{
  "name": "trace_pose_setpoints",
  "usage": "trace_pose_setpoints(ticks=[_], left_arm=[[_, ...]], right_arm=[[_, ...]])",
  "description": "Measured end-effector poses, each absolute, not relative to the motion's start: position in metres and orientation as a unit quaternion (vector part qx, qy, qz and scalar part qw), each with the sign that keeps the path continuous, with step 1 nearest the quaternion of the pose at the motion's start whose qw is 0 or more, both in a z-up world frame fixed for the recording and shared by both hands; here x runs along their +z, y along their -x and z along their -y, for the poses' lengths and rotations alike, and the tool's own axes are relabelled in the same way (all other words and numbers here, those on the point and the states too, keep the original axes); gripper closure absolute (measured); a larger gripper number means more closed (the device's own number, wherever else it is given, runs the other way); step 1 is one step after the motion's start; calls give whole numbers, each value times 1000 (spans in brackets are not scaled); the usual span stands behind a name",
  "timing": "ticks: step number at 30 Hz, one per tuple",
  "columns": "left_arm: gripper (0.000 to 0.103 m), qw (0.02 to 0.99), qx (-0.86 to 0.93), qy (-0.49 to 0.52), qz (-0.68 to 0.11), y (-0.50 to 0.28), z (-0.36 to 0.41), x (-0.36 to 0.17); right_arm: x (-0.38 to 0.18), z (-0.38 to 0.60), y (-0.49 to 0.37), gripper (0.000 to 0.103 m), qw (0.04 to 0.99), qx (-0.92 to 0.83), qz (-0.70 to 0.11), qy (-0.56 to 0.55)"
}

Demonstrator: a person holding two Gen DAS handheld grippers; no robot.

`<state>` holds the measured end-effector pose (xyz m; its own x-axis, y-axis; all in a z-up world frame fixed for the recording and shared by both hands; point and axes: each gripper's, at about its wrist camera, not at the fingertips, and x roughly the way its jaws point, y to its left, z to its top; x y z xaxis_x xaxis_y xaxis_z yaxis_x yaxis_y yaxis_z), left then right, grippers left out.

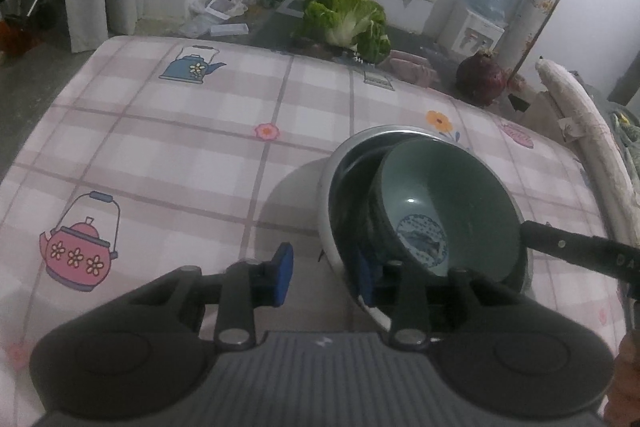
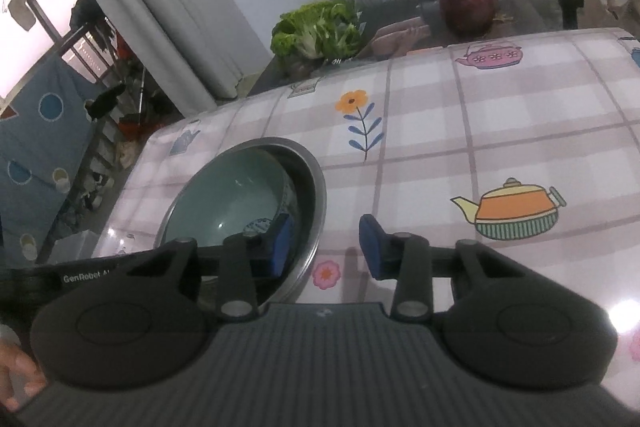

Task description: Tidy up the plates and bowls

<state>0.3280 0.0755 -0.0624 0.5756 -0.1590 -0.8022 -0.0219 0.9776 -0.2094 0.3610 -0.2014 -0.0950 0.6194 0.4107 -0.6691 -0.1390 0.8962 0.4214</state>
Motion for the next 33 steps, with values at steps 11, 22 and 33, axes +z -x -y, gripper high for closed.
trace_pose_setpoints(ticks=[11,22,33], left_arm=[[86,875,-51,135,-462,-343,-78,-75],[89,868,-55,166,-465,-349,-82,-85],[89,867,-45,174,-465,-346,-84,-81]], right_arm=[[-111,189,-381,82,877,160,-424,-160],[-127,177,-391,87,872,163,-429,-172],[-127,171,-392,92,872,169,-424,-179]])
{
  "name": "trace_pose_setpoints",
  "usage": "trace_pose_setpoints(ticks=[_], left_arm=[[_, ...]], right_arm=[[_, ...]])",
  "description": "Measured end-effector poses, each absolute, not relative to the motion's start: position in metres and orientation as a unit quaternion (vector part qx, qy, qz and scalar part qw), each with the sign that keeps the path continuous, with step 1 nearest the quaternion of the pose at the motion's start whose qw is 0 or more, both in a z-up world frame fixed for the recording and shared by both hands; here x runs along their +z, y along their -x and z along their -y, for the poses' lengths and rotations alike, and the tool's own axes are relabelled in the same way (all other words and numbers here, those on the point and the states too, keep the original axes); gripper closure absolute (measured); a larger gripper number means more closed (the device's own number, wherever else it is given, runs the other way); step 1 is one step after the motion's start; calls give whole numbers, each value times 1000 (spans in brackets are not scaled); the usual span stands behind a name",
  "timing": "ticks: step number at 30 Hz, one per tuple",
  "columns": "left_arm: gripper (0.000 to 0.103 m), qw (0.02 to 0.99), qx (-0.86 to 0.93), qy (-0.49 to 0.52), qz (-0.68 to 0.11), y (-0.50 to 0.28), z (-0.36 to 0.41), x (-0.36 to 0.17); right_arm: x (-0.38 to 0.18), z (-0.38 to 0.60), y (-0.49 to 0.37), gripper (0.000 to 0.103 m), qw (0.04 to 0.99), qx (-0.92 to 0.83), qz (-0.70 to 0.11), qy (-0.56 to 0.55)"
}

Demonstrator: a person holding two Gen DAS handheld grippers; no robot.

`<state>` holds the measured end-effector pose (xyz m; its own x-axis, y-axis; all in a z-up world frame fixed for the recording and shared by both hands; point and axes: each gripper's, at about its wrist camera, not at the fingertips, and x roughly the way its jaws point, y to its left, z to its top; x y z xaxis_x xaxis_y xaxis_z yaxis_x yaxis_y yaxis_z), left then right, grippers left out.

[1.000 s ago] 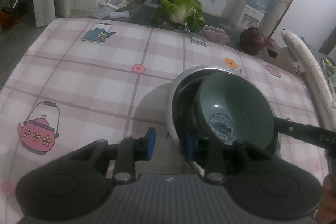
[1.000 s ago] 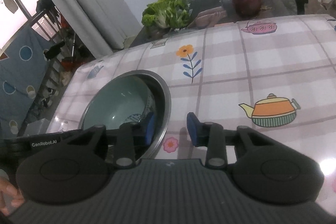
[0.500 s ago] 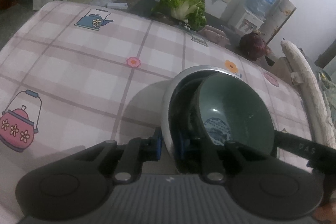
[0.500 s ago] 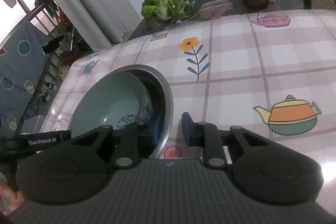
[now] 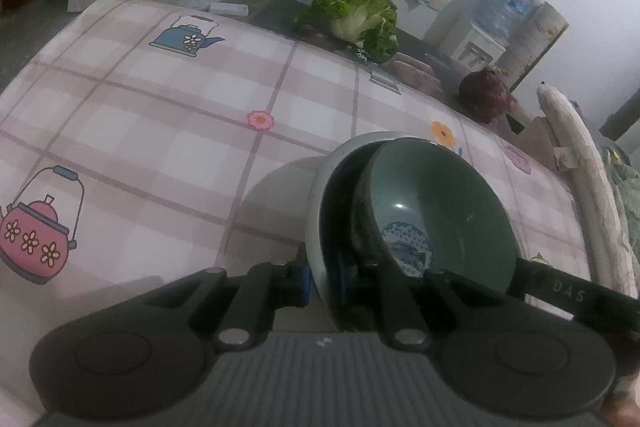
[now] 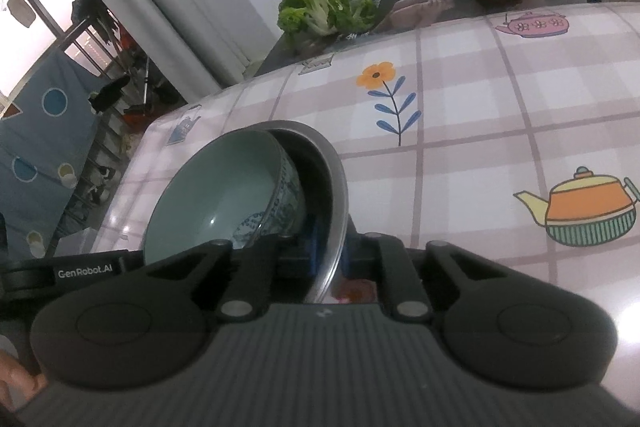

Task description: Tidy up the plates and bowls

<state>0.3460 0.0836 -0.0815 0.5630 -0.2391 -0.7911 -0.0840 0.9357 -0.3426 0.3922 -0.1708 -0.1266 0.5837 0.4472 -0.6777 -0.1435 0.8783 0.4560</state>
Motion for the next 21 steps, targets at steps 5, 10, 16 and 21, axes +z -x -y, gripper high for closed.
trace_pose_setpoints(ticks=[5,10,16,21], left_arm=[[89,867,-43,174,-464,-345,-83,-80],[89,869,-40,171,-463,-344,-82,-76],[89,872,-42,168,-458,-344,-79,-69],[89,878,-45,166,-448,-343,-77,-56]], right_arm=[[-126,170,-392,92,872,171,-422,-179],[-125,171,-391,92,872,170,-422,-181],[-120,174,-389,92,874,169,-416,-183],[-109,177,-387,92,878,169,-408,-184]])
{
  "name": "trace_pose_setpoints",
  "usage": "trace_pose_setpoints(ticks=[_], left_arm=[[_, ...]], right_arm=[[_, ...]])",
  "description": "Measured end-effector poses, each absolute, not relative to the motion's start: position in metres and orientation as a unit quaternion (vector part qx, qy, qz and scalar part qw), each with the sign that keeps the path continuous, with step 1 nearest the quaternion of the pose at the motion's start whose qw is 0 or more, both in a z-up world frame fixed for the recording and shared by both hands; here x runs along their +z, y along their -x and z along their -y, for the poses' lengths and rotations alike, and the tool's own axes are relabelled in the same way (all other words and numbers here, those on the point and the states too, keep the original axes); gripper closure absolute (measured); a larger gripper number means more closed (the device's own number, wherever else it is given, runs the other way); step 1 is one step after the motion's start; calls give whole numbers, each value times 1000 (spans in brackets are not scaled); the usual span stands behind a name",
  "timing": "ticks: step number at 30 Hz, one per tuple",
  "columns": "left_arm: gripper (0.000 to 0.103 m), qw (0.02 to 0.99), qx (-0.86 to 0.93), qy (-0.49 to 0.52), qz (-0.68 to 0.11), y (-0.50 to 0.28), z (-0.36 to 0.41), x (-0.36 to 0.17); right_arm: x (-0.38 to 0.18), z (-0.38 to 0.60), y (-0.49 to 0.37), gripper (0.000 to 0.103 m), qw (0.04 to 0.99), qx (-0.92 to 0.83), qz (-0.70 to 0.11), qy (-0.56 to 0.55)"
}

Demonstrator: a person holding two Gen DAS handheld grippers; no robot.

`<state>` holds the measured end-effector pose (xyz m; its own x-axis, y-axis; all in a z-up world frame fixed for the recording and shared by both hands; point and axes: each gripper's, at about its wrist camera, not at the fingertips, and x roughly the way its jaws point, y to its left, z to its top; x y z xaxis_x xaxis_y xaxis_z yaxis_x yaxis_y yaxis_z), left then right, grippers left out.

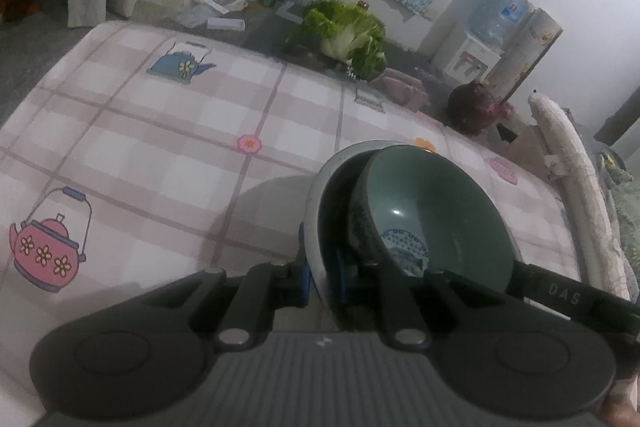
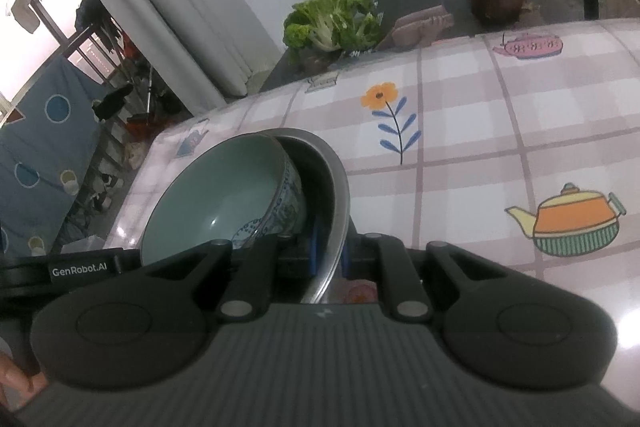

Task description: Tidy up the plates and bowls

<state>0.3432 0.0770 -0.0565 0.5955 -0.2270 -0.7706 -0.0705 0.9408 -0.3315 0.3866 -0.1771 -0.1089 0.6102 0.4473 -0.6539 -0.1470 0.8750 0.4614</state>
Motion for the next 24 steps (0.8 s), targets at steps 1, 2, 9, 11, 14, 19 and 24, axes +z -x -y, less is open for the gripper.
trace_pose_setpoints(ticks=[1,2,9,11,14,19,24], left_arm=[[89,879,-45,166,-445,-343,-77,-54],[89,880,-45,166,-444,-342,-77,-51],[89,886,-45,164,-431,-333,-75,-30],[89,888,-46,165,-427,-328,-76,-24],[89,890,-47,166,-422,-320,-76,-15],[90,892,-50,172,-415,-302,-76,0],[90,893,-51,178,-411,-275,-77,9]], right_arm=[[-106,178,-386,92,879,169,-406,-184],[-103,178,-385,92,880,170,-404,-184],[-82,180,-378,92,884,173,-393,-183],[-76,180,-374,92,886,174,-390,-183],[-65,180,-366,92,888,175,-385,-182],[-46,180,-348,92,891,176,-379,-179],[-31,180,-320,92,891,178,-379,-176]])
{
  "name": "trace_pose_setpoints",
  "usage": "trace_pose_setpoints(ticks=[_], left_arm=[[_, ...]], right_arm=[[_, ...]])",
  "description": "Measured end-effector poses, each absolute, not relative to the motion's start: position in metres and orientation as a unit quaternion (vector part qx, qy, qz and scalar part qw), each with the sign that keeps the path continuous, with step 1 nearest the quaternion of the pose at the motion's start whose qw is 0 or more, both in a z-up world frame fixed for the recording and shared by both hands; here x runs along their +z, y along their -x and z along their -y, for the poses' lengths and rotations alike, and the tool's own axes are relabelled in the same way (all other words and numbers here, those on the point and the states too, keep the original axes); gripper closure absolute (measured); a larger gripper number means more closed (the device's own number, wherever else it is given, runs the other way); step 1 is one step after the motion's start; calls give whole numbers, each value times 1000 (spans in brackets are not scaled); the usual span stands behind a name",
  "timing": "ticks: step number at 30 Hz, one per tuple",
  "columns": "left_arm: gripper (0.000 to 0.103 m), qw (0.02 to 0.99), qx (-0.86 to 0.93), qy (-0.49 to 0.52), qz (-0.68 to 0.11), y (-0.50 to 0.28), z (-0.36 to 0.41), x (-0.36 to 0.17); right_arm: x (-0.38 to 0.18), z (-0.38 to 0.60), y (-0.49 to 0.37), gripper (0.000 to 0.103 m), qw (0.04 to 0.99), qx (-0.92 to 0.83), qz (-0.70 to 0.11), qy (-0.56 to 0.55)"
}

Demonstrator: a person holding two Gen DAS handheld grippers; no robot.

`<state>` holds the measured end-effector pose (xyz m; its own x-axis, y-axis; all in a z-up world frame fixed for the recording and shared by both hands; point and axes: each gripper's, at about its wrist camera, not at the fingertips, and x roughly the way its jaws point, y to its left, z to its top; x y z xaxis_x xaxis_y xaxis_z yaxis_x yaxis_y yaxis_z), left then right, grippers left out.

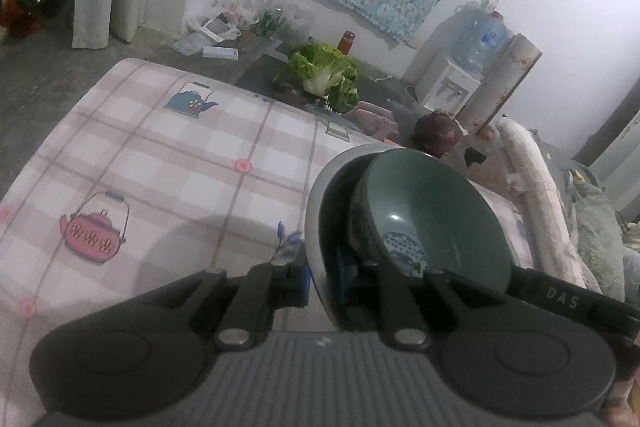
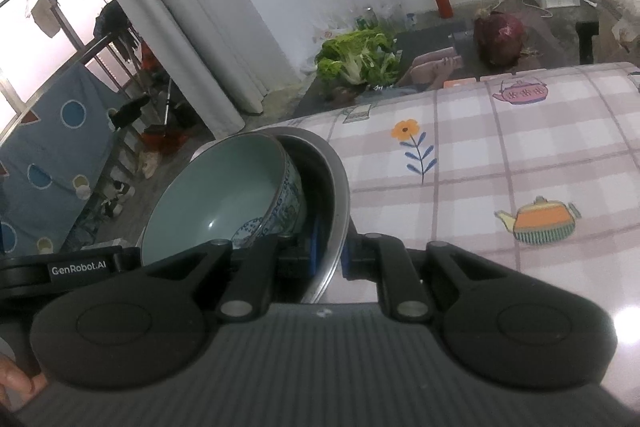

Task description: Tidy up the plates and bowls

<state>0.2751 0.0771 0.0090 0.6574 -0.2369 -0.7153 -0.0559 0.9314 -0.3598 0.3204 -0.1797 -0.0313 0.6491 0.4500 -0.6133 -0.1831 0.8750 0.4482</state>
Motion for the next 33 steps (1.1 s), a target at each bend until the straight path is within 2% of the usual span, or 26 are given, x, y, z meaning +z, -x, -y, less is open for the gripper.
trace_pose_setpoints(ticks=[8,18,28,33], left_arm=[[91,889,-50,179,-419,-228,-80,4],[91,867,-43,174,-465,-184,-79,-38],[90,864,-40,159,-476,-175,-75,-52],[86,869,-42,150,-470,-171,-73,-48]], right_arm=[[-30,178,-264,92,886,179,-392,-172],[-74,177,-202,92,862,168,-439,-188],[-97,176,-186,91,856,161,-449,-198],[-96,177,-188,91,864,156,-444,-182]])
